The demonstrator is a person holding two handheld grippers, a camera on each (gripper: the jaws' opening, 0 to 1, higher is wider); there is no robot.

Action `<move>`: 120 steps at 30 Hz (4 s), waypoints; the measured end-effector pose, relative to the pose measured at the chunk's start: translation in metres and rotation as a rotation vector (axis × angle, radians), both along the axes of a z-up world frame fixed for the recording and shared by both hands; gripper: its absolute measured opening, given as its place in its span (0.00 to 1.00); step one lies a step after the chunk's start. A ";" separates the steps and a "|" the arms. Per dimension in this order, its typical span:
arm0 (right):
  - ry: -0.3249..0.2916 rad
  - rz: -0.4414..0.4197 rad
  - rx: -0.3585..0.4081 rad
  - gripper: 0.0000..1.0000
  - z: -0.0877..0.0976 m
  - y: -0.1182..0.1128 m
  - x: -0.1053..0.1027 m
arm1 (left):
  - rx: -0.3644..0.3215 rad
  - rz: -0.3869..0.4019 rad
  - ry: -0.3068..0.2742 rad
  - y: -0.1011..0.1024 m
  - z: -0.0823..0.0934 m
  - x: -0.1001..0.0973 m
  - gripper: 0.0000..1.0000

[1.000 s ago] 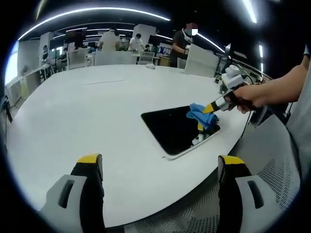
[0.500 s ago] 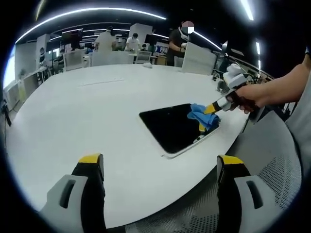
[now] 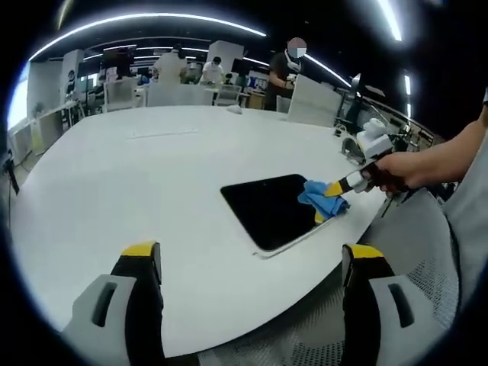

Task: Wipe the mirror surface with the cleaning cloth until all visible marks leave the cleaned area.

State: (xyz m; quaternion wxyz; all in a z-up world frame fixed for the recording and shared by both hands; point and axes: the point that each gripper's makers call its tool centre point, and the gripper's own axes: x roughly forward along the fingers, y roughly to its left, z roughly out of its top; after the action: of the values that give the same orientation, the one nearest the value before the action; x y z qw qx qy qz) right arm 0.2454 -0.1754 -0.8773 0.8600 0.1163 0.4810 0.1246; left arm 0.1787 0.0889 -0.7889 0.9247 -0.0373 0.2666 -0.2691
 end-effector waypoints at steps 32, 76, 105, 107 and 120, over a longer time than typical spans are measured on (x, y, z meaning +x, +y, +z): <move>0.031 -0.024 0.019 0.03 0.000 0.008 -0.014 | -0.001 0.005 -0.022 0.002 -0.007 0.010 0.99; 0.029 0.126 0.046 0.03 -0.007 0.123 0.003 | 0.057 -0.060 0.018 -0.002 -0.028 0.001 0.96; 0.041 0.185 0.101 0.03 -0.003 0.185 -0.001 | 0.069 -0.055 0.024 0.001 -0.032 0.001 0.96; 0.041 0.190 0.102 0.03 -0.002 0.188 -0.002 | 0.068 -0.055 0.023 0.002 -0.032 0.002 0.96; 0.048 0.202 0.102 0.03 -0.007 0.191 0.002 | 0.066 -0.053 0.023 -0.001 -0.028 0.000 0.95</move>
State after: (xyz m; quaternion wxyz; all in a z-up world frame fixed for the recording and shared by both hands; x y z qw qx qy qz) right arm 0.2470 0.0157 -0.8840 0.8244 0.1135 0.5036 0.2323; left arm 0.1786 0.0876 -0.8167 0.9148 -0.0027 0.2870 -0.2843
